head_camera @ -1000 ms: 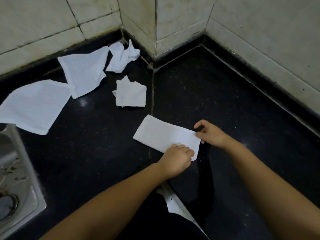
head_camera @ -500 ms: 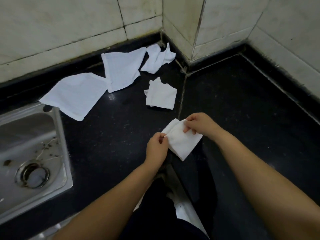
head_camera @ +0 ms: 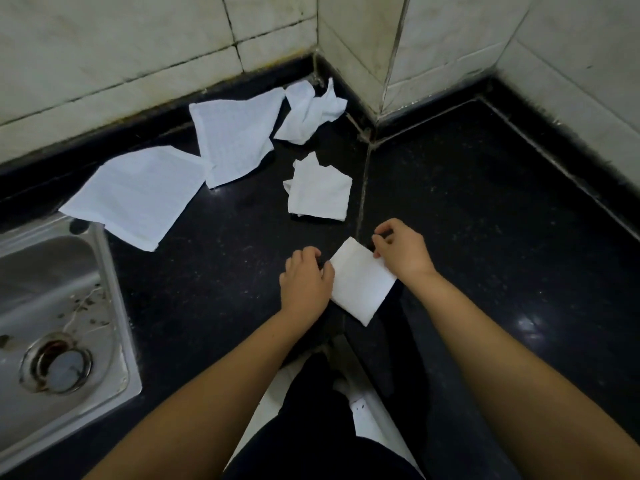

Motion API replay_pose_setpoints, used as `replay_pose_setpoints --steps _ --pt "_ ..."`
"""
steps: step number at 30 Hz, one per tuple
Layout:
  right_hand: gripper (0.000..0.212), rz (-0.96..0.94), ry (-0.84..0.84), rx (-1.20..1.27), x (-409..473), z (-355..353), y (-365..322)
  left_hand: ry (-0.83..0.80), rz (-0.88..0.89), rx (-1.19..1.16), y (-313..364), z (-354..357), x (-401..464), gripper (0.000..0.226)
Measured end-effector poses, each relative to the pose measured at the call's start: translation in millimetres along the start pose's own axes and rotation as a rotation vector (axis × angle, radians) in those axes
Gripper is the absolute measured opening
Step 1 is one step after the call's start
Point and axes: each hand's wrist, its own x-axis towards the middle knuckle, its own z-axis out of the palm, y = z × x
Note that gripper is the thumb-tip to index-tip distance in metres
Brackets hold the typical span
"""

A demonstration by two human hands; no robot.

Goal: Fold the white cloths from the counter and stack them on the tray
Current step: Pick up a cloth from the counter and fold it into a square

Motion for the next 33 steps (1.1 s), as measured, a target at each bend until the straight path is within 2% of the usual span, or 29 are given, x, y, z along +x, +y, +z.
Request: replay_pose_setpoints --steps 3,5,7,12,16,18,20,24,27,30,33 --pt "0.014 0.124 0.050 0.025 -16 -23 20 -0.159 0.077 0.187 17 4 18 0.048" --pt "0.021 0.238 0.013 0.020 -33 -27 34 -0.221 0.084 0.377 28 7 26 0.045" --pt "0.029 0.315 -0.057 -0.014 -49 -19 41 -0.269 0.042 0.446 35 9 31 0.039" --pt "0.032 0.294 -0.006 -0.114 -62 15 30 -0.361 -0.111 0.348 37 6 34 0.035" --pt "0.012 0.206 0.047 -0.088 -60 20 17 -0.388 -0.095 0.199 28 -5 27 0.026" --pt "0.011 0.142 0.091 0.026 -64 12 12 -0.349 -0.027 0.083 26 -13 21 0.020" --pt "0.012 0.097 0.143 0.140 -70 0 6 -0.290 0.041 -0.027 29 -24 14 0.026" --pt "0.011 0.131 0.216 0.442 -88 -28 2 -0.278 0.219 -0.162 47 -44 -6 0.024" --pt "0.008 0.227 0.140 0.758 -113 -49 6 -0.355 0.311 -0.237 69 -53 -25 0.025" --pt "0.015 0.348 0.073 1.085 -148 -64 16 -0.453 0.376 -0.284 88 -54 -49 0.025" --pt "0.021 0.332 0.132 1.241 -188 -64 31 -0.573 0.408 -0.357 97 -54 -74 0.020"
